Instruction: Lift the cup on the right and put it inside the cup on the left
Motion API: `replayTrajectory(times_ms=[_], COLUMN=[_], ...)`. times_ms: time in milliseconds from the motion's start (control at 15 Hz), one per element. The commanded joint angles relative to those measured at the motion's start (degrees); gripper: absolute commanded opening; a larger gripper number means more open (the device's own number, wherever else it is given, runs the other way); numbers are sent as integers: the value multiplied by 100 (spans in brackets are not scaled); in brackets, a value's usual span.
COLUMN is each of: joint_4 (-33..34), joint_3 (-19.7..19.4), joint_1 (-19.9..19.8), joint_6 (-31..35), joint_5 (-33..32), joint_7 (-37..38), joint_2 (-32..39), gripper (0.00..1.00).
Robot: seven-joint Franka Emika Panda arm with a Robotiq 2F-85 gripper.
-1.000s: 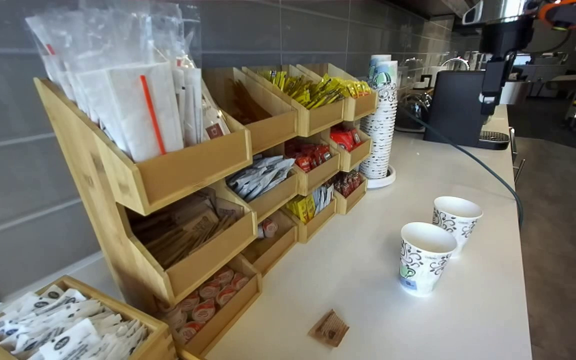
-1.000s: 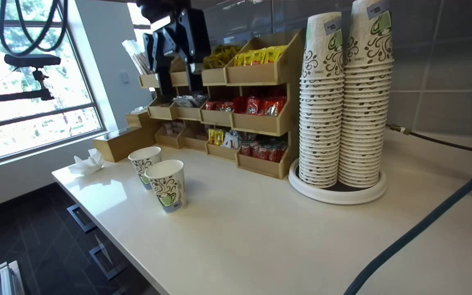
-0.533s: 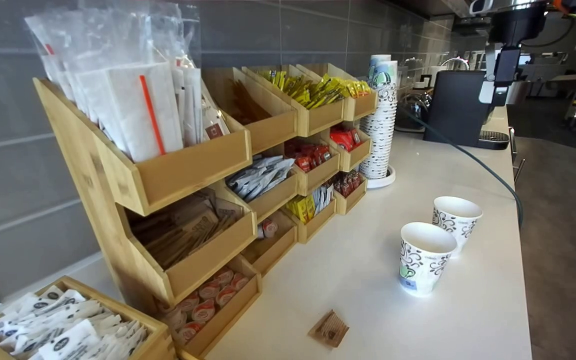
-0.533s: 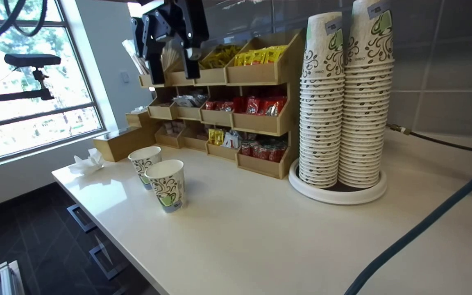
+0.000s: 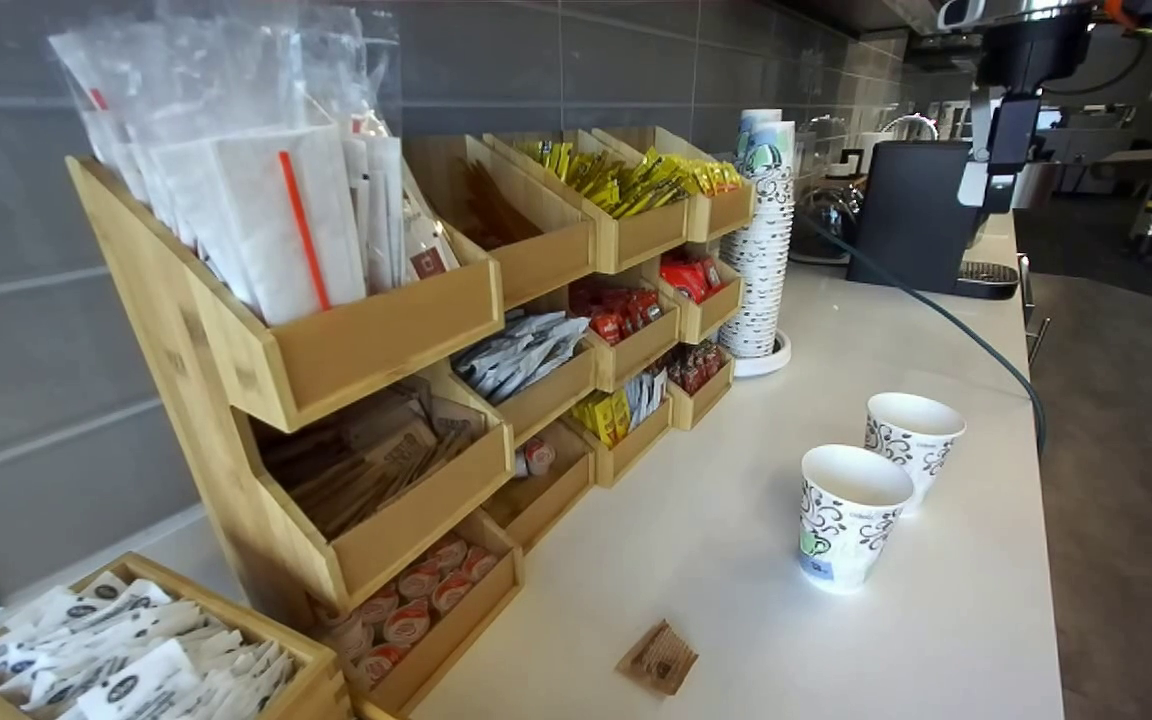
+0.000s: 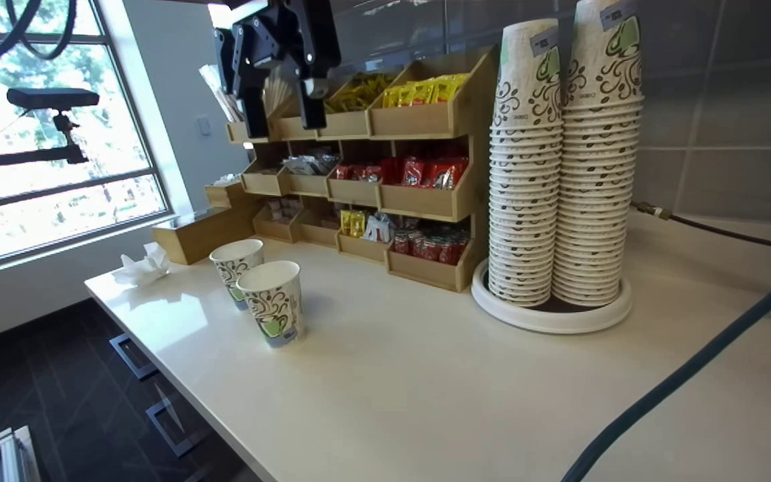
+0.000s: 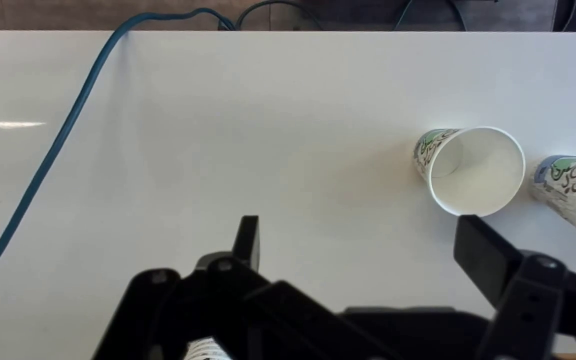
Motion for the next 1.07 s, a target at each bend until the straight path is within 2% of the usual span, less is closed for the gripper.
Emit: replayTrajectory(times_ms=[0, 267, 600, 1000], joint_4=[-186, -784, -1615, -2097], joint_3=[-41, -67, -43, 49], joint_1=[149, 399, 478, 466], joint_6=[93, 446, 1544, 1830], joint_5=[109, 370, 536, 666], joint_7=[-306, -1080, -1064, -811], joint_2=[-25, -97, -164, -166], gripper=[100, 100, 100, 100])
